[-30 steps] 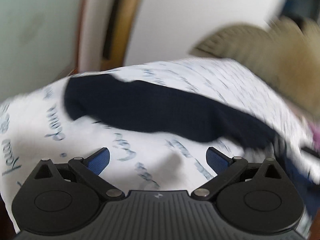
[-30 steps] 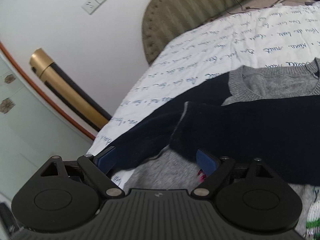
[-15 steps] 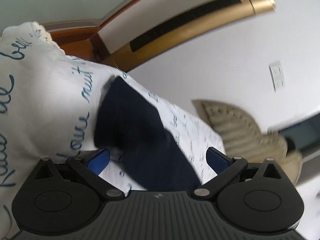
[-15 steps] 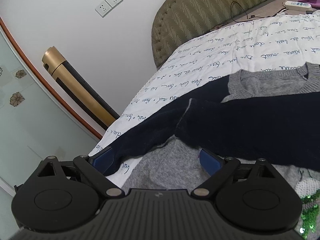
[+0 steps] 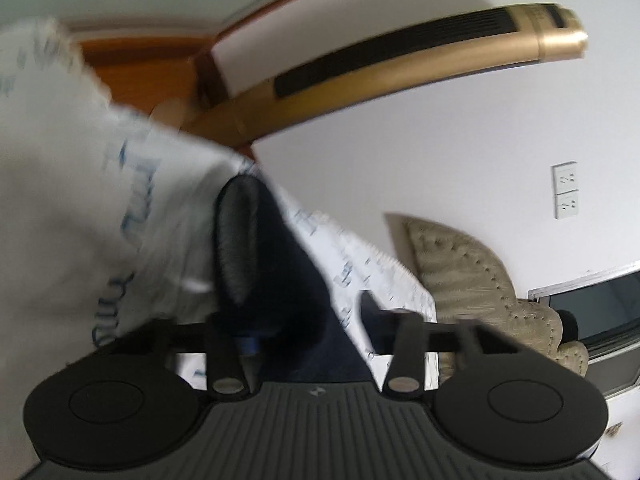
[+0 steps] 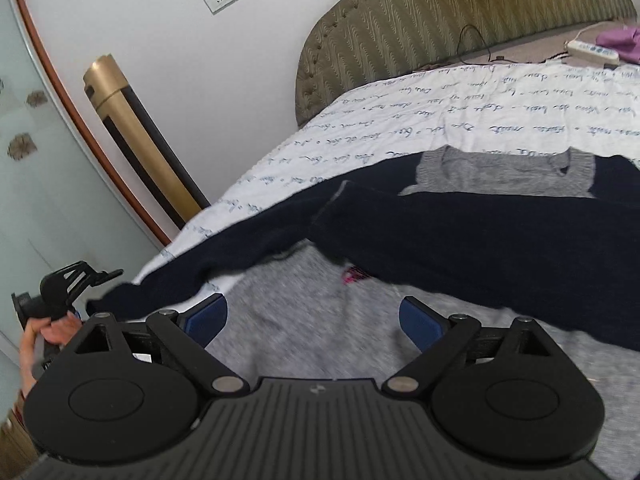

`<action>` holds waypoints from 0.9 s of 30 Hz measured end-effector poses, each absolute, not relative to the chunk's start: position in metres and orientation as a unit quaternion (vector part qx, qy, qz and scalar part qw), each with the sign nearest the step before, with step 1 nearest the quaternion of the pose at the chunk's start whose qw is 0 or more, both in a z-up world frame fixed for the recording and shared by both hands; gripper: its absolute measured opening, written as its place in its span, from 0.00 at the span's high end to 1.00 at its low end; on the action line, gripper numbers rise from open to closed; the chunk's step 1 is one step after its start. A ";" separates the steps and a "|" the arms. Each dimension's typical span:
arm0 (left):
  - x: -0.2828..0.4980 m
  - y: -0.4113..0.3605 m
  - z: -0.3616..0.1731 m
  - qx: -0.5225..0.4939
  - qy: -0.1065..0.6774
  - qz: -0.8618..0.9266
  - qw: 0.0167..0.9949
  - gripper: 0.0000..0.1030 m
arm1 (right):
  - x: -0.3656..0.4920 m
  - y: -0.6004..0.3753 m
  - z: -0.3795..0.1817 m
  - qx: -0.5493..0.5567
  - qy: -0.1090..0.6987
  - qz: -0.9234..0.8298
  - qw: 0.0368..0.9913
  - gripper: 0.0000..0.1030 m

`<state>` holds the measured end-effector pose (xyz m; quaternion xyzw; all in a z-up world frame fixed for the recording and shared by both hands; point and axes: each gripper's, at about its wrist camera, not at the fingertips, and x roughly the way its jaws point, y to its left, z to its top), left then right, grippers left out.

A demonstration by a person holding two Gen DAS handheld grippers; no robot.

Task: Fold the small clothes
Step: 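Grasp the other navy sleeve cuff with the left gripper and lift it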

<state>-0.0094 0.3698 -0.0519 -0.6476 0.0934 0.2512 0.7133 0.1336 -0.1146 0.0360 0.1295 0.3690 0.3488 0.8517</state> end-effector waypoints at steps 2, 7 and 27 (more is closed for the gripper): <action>-0.010 0.368 -0.057 -0.653 0.097 0.261 0.704 0.82 | 0.130 -0.120 0.034 0.123 0.370 0.350 0.852 0.08; -0.002 0.347 -0.040 -0.565 0.119 0.298 0.760 0.87 | 0.121 -0.135 0.029 0.117 0.366 0.346 0.856 0.08; 0.139 0.216 0.053 -0.199 0.202 0.218 0.934 0.87 | 0.117 -0.192 -0.007 0.134 0.300 0.225 0.917 0.07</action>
